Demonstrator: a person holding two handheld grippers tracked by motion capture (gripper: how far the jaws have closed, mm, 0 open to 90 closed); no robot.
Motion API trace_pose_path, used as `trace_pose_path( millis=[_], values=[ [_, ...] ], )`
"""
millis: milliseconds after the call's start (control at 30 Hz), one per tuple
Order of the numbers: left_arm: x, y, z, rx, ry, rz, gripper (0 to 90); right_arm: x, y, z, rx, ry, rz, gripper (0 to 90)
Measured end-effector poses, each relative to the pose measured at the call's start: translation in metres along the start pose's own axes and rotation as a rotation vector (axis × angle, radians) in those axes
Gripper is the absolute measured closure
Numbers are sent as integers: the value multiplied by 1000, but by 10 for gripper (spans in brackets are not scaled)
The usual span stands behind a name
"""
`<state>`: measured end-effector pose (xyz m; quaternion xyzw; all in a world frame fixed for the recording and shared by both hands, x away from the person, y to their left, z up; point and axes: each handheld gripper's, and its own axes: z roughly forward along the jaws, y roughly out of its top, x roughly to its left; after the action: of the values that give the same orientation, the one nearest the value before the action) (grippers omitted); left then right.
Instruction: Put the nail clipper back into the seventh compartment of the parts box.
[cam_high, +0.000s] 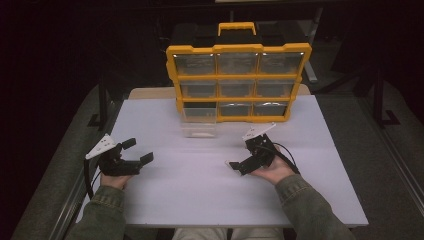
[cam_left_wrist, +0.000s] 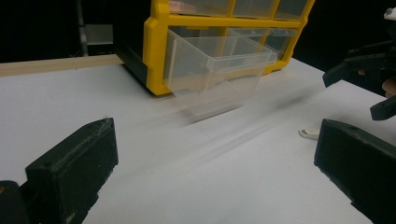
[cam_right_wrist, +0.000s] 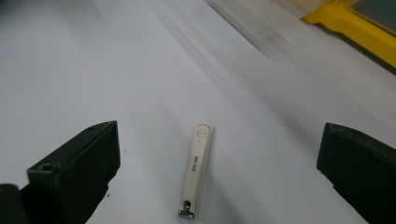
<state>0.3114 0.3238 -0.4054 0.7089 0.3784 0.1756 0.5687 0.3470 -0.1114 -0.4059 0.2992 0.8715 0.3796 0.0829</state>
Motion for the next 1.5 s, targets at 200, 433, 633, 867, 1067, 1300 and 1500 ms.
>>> trace_pose_path(
  millis=[200,433,633,867,1067,1300,1500],
  values=[
    [0,0,0,-3,-7,0,0,3,-1,8,58,14,6,0],
    [0,0,-1,-9,-12,2,0,6,-1,15,98,24,10,44],
    [0,0,-1,-9,-11,0,0,4,-2,18,129,52,49,136],
    [0,0,-1,-8,-13,-1,0,7,-2,23,165,51,54,257],
    [0,1,-1,-11,-7,-1,0,8,-2,26,174,36,55,375],
    [0,1,-1,-11,-7,0,0,8,-3,28,189,30,57,503],
    [0,1,-1,-13,-3,-1,0,10,-4,32,216,22,39,530]
  ],
)
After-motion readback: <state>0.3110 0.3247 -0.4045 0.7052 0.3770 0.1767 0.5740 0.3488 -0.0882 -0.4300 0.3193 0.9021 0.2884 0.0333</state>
